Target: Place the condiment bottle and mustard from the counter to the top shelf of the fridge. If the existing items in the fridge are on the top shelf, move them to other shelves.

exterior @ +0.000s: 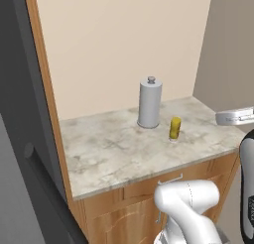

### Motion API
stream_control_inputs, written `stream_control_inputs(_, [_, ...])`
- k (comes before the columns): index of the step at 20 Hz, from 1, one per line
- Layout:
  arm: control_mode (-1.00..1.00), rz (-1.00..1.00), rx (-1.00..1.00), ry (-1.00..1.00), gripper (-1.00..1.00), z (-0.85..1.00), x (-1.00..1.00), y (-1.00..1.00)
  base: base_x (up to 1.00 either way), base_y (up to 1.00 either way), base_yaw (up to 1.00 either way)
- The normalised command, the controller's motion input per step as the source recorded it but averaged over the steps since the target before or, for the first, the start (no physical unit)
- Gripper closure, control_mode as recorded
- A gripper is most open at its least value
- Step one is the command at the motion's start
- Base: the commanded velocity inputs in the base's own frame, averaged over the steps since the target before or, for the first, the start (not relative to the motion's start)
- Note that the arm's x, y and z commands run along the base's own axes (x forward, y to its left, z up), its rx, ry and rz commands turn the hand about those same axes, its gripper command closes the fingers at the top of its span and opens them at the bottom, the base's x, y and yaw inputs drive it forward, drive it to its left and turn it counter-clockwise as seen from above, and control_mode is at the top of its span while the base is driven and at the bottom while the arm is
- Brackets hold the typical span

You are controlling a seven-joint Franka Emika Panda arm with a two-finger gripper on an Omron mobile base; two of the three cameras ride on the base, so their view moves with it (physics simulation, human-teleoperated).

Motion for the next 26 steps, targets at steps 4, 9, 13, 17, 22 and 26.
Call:
stream_control_inputs(4, [1.00,0.00,0.00,0.00,-1.00,0.00,0.00,0.00,-0.04,0.13,-0.10])
stream_control_inputs(9, [1.00,0.00,0.00,0.00,-1.00,0.00,0.00,0.00,-0.17,0.16,-0.10])
stream_control_inputs(13, [-1.00,-0.03,-0.03,0.07,-1.00,-0.04,0.00,0.08,-0.06,0.16,-0.08])
stream_control_inputs(17, [-1.00,-0.10,-0.11,0.40,-1.00,-0.40,0.01,0.11,0.00,0.00,0.00])
stream_control_inputs(22, [-1.00,-0.09,-0.12,0.49,-1.00,-0.54,0.22,0.14,0.00,0.00,0.00])
stream_control_inputs(26, [-1.00,-0.07,-0.05,0.37,-1.00,-0.43,0.56,0.04,0.00,0.00,0.00])
